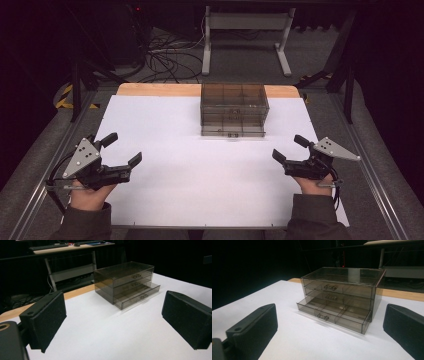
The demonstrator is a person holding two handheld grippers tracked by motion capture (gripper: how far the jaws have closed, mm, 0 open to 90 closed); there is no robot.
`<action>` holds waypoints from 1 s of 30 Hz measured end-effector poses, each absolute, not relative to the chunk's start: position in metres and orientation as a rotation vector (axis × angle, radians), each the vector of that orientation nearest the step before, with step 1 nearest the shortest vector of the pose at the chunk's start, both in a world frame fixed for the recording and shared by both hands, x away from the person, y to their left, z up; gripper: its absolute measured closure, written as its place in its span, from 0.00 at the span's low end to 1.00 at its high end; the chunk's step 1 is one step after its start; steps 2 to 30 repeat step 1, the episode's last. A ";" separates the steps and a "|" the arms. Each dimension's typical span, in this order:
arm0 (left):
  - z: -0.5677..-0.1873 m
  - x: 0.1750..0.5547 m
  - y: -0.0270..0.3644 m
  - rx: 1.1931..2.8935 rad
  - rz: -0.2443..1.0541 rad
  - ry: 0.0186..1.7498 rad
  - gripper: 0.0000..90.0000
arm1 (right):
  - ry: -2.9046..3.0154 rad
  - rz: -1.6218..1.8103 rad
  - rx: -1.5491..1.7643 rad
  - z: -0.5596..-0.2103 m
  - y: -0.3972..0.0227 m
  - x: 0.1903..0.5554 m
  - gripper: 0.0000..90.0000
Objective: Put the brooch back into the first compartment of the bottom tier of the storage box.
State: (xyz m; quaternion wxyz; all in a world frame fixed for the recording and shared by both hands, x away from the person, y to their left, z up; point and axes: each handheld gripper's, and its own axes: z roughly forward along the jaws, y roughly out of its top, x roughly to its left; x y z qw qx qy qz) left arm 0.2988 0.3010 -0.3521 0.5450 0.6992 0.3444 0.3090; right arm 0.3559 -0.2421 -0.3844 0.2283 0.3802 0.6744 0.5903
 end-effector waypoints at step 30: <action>-0.352 0.299 0.301 1.660 0.733 0.817 0.07 | 1.861 1.624 1.046 -0.385 -0.241 0.356 0.00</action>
